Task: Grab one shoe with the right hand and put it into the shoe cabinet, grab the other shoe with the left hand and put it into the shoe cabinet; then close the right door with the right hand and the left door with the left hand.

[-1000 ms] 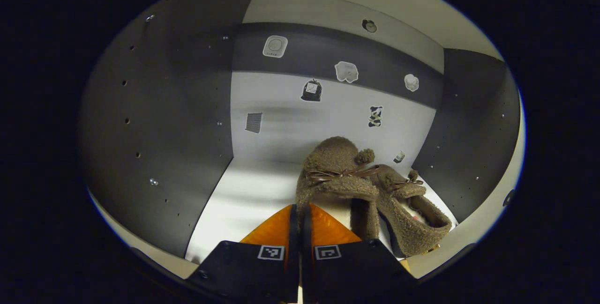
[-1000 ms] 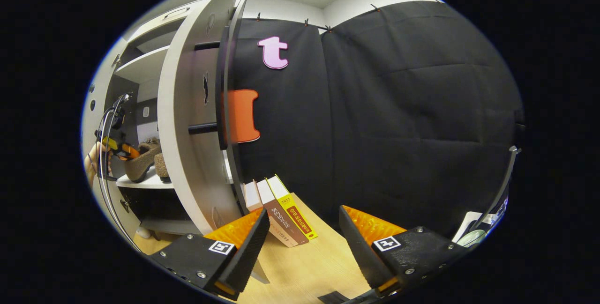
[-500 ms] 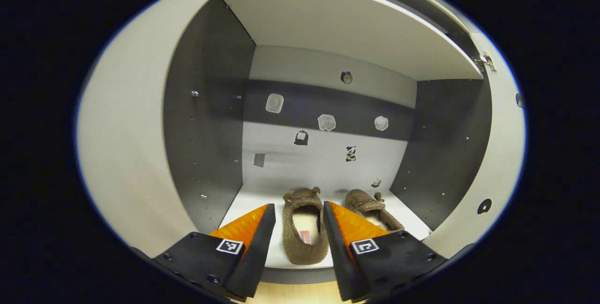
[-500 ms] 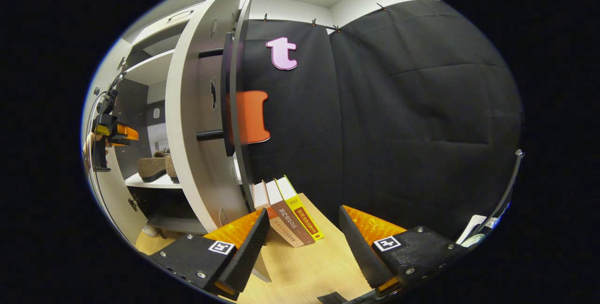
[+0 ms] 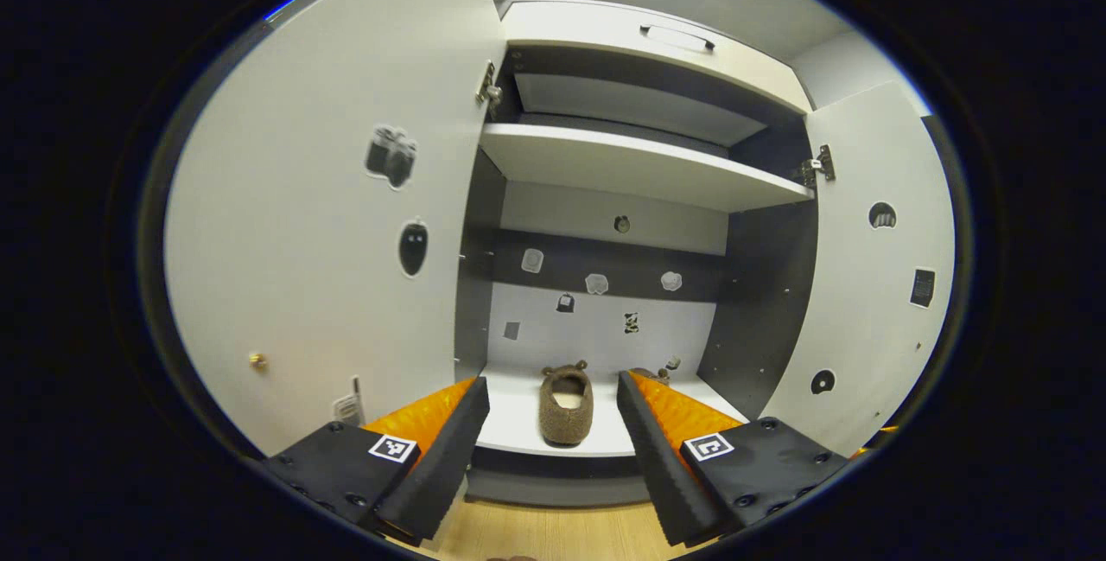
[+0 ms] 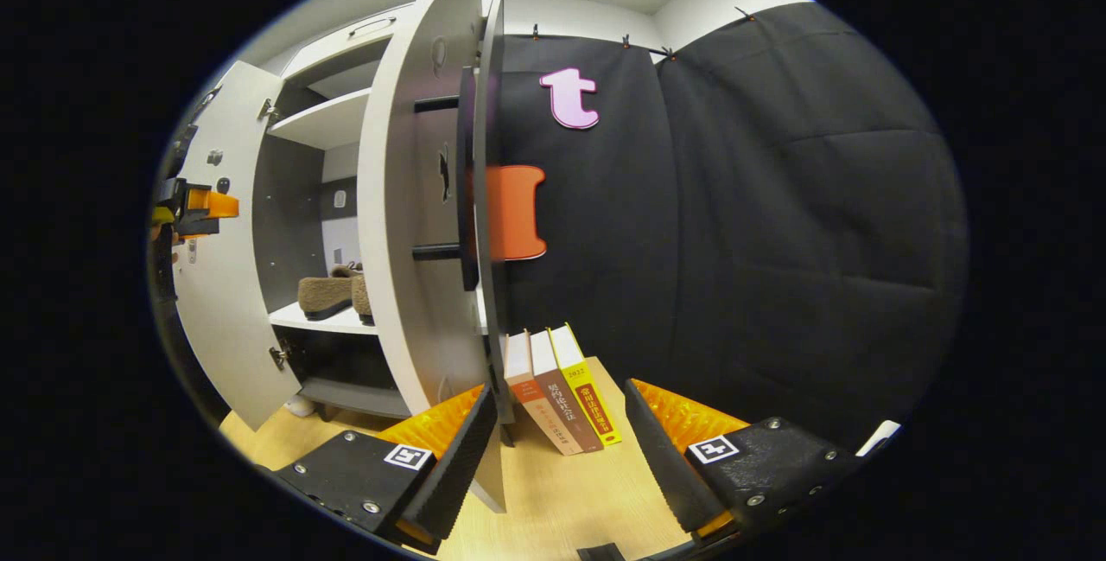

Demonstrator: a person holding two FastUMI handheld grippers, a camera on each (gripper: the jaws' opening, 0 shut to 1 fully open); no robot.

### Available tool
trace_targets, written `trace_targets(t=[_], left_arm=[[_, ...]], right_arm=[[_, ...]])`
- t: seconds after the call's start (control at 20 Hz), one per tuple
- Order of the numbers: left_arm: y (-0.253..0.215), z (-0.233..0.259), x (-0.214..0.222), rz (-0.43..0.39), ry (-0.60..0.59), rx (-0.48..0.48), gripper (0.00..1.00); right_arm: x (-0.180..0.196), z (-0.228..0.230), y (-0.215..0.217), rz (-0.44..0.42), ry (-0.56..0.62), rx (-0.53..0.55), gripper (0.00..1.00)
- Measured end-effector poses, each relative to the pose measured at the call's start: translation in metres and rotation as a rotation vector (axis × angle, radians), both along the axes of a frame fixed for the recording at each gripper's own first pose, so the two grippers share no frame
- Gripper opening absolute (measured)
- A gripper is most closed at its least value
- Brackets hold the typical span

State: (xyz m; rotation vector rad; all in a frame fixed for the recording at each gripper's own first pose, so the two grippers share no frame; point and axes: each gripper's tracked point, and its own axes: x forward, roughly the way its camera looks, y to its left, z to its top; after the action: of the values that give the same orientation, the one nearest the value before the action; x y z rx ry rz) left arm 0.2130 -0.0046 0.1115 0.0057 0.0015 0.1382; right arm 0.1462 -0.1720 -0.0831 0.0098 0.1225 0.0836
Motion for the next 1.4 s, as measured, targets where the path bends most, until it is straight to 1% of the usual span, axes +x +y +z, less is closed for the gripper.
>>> trace_targets(t=[0.15, 0.25, 0.35, 0.4, 0.6, 0.7, 0.8, 0.9, 1.1, 1.15, 1.2, 1.4], left_arm=[[0.011, 0.007, -0.055, 0.046, -0.041, 0.016, 0.94], [0.018, 0.005, -0.090, 0.068, -0.036, 0.036, 0.97], [0.032, 0.000, -0.120, 0.100, -0.025, 0.049, 0.96], [0.040, -0.001, -0.134, 0.120, -0.020, 0.050, 0.96], [0.081, -0.006, -0.187, 0.196, -0.037, 0.037, 0.97], [0.102, -0.008, -0.205, 0.228, -0.045, 0.052, 0.96], [0.120, -0.012, -0.214, 0.247, -0.034, 0.074, 0.97], [0.135, -0.019, -0.215, 0.248, -0.020, 0.079, 0.97], [0.160, -0.031, -0.210, 0.224, -0.010, 0.047, 0.96], [0.167, -0.034, -0.207, 0.213, -0.009, 0.038, 0.94], [0.172, -0.036, -0.204, 0.206, -0.009, 0.033, 0.96], [0.199, -0.046, -0.193, 0.185, 0.003, 0.047, 0.97]], right_arm=[[0.002, 0.000, 0.009, 0.052, -0.002, 0.011, 0.99], [0.002, -0.001, 0.017, 0.093, 0.002, 0.018, 0.99], [0.002, -0.001, 0.019, 0.105, 0.002, 0.007, 0.99], [0.002, 0.000, 0.020, 0.112, -0.002, 0.003, 0.92], [0.002, -0.003, 0.027, 0.124, 0.010, 0.020, 0.92], [-0.001, -0.001, 0.035, 0.116, 0.003, 0.021, 0.91], [-0.003, -0.003, 0.045, 0.105, 0.002, 0.017, 0.91], [-0.005, -0.001, 0.057, 0.100, 0.000, 0.004, 0.90], [-0.007, 0.000, 0.079, 0.083, -0.010, -0.014, 0.90], [-0.007, 0.000, 0.084, 0.077, -0.014, -0.016, 0.90], [-0.007, 0.000, 0.090, 0.069, -0.017, -0.016, 0.90], [-0.007, -0.001, 0.119, 0.047, -0.028, -0.008, 0.90]])
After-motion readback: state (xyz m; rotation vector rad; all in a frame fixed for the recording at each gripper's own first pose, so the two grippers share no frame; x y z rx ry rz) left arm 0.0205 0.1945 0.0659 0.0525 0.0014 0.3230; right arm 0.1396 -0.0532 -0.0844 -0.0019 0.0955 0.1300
